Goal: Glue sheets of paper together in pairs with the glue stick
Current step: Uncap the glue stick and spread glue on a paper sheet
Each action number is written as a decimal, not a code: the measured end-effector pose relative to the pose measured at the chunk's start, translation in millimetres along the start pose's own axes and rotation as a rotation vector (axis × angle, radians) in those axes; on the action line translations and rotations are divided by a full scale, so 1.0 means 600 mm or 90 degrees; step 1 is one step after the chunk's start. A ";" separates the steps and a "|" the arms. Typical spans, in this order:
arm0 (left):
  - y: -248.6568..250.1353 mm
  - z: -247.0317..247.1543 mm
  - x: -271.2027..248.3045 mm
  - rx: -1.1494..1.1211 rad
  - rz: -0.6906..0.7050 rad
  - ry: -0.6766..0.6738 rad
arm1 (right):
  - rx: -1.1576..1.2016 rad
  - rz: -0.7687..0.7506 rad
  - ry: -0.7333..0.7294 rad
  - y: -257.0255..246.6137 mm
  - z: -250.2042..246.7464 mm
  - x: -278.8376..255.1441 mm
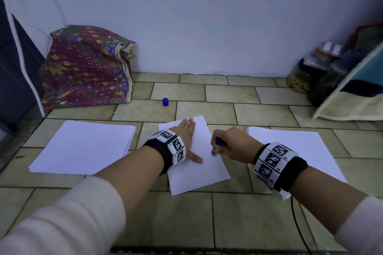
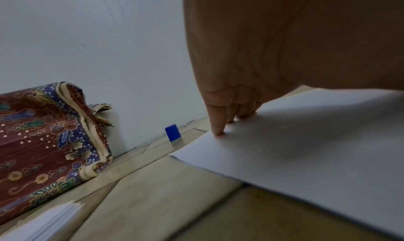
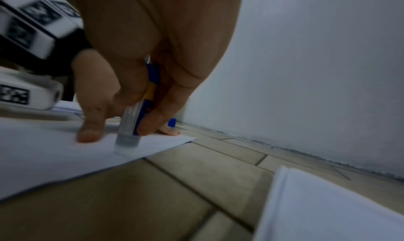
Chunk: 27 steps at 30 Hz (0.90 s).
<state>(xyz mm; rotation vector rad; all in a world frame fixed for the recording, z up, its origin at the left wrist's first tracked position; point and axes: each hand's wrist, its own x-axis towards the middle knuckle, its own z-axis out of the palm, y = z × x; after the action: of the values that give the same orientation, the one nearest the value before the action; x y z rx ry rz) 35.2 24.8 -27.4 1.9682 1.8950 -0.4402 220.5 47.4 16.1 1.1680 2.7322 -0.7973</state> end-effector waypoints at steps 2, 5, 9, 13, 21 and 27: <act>0.001 -0.001 0.000 -0.001 0.000 0.004 | -0.005 -0.016 -0.018 0.002 0.003 -0.021; 0.000 -0.001 0.002 -0.002 0.003 0.008 | -0.007 -0.026 -0.035 0.004 0.008 -0.046; -0.001 0.000 0.003 -0.014 0.004 0.004 | -0.027 -0.054 -0.048 0.004 0.015 -0.068; 0.002 -0.005 -0.002 -0.026 -0.040 0.017 | 0.001 -0.025 -0.009 0.014 0.002 -0.078; 0.012 -0.024 -0.031 0.027 -0.108 0.214 | 0.338 0.105 0.342 0.062 -0.030 -0.061; 0.043 -0.016 -0.030 0.053 0.193 0.117 | 0.393 0.178 0.390 0.080 -0.026 -0.014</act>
<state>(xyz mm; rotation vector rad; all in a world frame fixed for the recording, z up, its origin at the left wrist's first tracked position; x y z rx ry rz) 60.1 12.9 -9.5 2.3736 1.6597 -0.2626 261.9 77.0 11.0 2.1705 2.6933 -1.5110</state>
